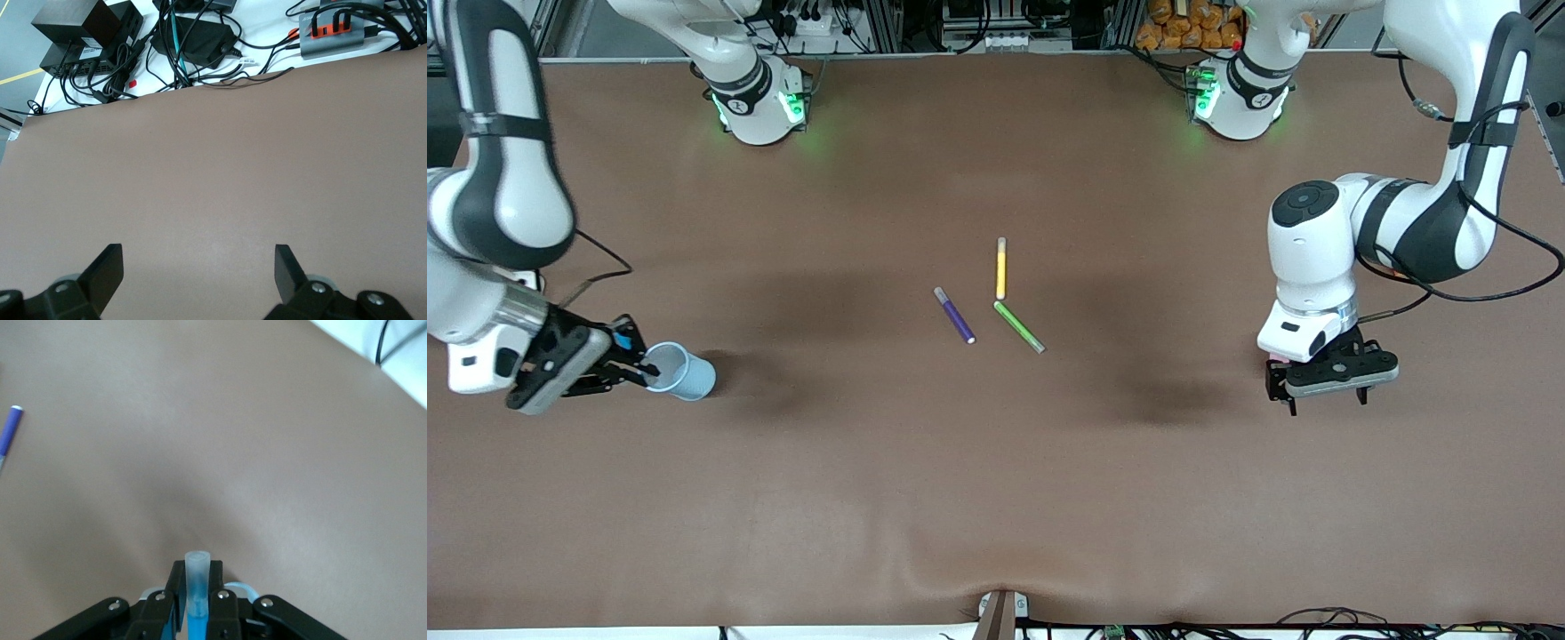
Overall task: Place pink and blue markers in matching cups
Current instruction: 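Carry the blue marker to the blue cup while the left gripper lowers the pink marker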
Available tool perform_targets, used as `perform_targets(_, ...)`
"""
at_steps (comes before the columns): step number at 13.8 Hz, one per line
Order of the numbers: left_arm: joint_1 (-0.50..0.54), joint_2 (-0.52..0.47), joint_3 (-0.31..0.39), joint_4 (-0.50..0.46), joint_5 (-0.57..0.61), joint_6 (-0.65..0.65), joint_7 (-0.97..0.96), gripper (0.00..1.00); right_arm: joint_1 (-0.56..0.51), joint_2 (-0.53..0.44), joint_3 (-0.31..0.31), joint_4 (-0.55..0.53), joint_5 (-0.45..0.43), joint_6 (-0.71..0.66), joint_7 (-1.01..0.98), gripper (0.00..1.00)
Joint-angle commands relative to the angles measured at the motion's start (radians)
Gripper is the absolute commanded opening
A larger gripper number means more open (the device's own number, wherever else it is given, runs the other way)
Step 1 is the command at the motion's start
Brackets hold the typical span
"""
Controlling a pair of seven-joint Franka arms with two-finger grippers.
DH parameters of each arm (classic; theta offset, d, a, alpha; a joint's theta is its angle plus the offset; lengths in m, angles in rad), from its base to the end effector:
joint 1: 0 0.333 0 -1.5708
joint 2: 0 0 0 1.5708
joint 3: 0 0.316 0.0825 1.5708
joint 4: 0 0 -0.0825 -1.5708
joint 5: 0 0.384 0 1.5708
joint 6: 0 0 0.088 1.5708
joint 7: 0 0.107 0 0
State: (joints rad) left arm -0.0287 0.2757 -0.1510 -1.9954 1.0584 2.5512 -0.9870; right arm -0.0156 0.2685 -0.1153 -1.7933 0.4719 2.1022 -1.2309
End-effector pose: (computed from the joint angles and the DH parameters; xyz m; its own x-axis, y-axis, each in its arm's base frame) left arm 0.6105 -0.1187 0.3488 0.8391 -0.1153 0.5316 0.1076 -0.9228 -0.3699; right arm 0.6334 -0.0566 0.4091 0.6195 0.7014 0.3526 0.7739 -0.6210 -0.1244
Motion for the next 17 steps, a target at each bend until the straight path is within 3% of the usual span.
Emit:
perform_targets(1, 0.015, -0.026, -0.009, 0.021, -0.128, -0.006, 0.142, 1.0, -0.067, 0.009, 0.019, -0.009, 0.158, -0.027, -0.244, 0.0)
perform_targets(4, 0.016, -0.015, -0.007, 0.11, -0.363, -0.092, 0.35, 1.0, -0.13, 0.032, 0.019, -0.008, 0.295, -0.114, -0.433, 0.0)
perform_targets(6, 0.009, -0.009, -0.01, 0.179, -0.454, -0.199, 0.415, 1.0, -0.171, 0.063, 0.017, 0.006, 0.403, -0.181, -0.565, 0.0)
perform_targets(10, 0.013, -0.033, -0.039, 0.303, -0.699, -0.45, 0.575, 1.0, -0.239, 0.193, 0.019, 0.137, 0.516, -0.408, -0.72, 0.0)
perform_targets(13, 0.01, -0.035, -0.042, 0.42, -0.819, -0.645, 0.646, 1.0, -0.257, 0.225, 0.019, 0.137, 0.542, -0.438, -0.8, 0.0)
perform_targets(17, 0.016, -0.124, -0.044, 0.426, -0.972, -0.775, 0.738, 1.0, -0.273, 0.25, 0.019, 0.138, 0.541, -0.455, -0.854, 0.0)
